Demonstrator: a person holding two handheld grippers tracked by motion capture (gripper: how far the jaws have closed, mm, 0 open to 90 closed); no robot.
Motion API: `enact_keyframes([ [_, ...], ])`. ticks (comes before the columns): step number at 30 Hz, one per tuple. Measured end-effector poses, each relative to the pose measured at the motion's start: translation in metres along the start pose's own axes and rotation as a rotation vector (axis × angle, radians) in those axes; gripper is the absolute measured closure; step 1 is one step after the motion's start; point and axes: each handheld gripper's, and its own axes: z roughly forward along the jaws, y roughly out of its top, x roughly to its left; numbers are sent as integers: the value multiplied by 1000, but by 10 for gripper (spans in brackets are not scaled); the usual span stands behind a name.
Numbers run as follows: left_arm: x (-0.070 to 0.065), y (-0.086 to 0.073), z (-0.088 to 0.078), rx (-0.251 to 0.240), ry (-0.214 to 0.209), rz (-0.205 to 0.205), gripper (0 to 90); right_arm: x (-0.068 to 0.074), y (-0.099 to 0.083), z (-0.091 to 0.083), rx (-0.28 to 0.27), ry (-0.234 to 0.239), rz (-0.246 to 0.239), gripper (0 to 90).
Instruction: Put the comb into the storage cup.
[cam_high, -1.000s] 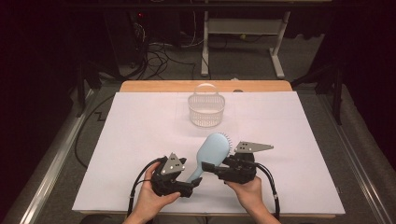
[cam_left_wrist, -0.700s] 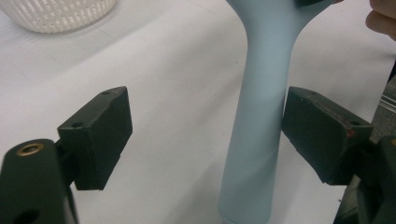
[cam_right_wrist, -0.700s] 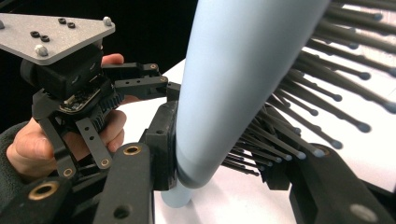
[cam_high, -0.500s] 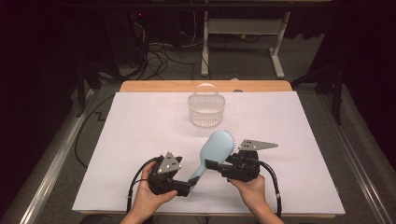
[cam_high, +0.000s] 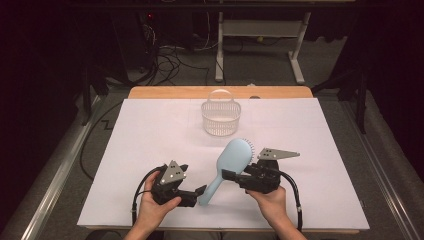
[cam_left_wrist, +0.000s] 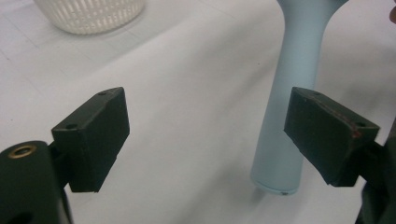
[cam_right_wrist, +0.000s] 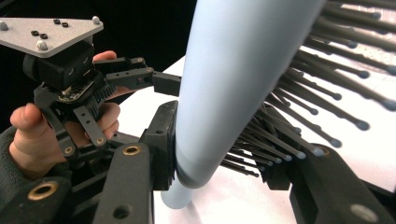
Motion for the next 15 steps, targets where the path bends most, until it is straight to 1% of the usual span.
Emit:
enact_keyframes([
  [7, 10, -3, -6, -24, 34, -22, 151, -2, 1, -3, -4, -6, 3, 561],
  [9, 12, -5, -8, -31, 41, -34, 151, -3, 2, -4, -5, -7, 5, 560],
  [15, 20, -7, -13, -39, 60, -44, 151, -5, 3, -7, -10, -14, 10, 560],
])
